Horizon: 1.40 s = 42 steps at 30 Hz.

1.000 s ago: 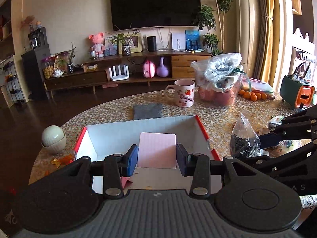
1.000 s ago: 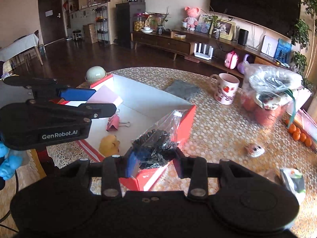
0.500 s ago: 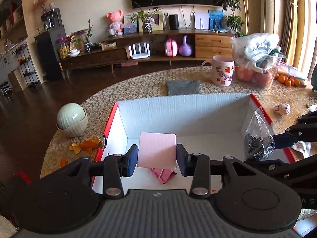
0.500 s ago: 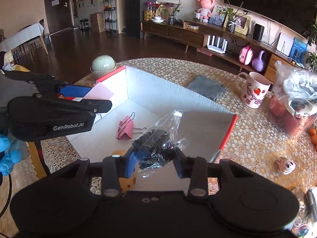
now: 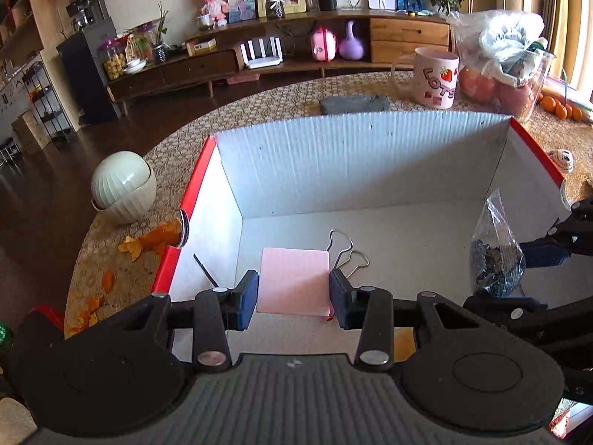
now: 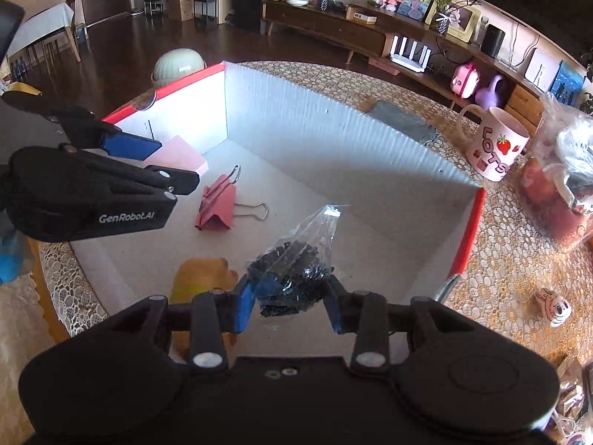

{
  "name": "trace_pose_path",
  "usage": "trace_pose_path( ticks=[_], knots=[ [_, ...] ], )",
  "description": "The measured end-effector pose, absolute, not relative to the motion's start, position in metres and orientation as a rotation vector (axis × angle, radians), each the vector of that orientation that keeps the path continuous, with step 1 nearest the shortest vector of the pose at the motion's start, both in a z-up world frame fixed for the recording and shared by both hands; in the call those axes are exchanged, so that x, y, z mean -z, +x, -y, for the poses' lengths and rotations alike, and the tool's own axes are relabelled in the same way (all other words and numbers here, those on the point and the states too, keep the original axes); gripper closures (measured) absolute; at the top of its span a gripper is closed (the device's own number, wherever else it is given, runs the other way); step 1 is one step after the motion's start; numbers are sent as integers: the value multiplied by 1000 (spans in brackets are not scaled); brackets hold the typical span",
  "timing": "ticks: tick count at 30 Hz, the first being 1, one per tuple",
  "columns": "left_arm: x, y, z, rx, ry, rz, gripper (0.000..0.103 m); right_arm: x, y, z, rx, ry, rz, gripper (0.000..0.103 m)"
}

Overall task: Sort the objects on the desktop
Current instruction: 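Carry both into the shoebox and open both tools to drop them, then withdraw both tools from the shoebox back over the table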

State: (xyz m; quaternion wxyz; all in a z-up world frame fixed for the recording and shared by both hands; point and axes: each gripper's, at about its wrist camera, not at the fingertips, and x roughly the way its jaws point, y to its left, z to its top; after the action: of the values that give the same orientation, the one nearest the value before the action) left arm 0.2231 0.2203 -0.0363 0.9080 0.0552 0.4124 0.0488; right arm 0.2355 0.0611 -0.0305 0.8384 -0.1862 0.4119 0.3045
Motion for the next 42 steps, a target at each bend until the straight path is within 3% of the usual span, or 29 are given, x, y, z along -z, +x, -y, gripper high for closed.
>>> trace_pose_path(
  ticks=[16,19,23,27,33,36,40,42],
  knots=[
    [40,228,-212,-104,161,-918,63,29,239,-62,-640,-409,-875,61],
    [39,226,-210,-113,162,-916,59,25,236,-59,-635,-413,-861,55],
    [35,222,-208,-119,169,-898,45,21,235,-51,-625,-390,-858,47],
    [30,217,-206,-121,164,-887,45,16,232,-42,-628,-368,-855,39],
    [25,210,-202,-126,148,-876,45,6,219,-36,-646,-371,-826,37],
    [21,205,-201,-130,129,-870,45,0,213,-33,-650,-366,-810,29],
    [16,198,-198,-126,114,-857,45,-8,206,-26,-656,-349,-798,25],
    [13,194,-194,-125,119,-848,38,-12,202,-21,-666,-334,-794,21]
  ],
)
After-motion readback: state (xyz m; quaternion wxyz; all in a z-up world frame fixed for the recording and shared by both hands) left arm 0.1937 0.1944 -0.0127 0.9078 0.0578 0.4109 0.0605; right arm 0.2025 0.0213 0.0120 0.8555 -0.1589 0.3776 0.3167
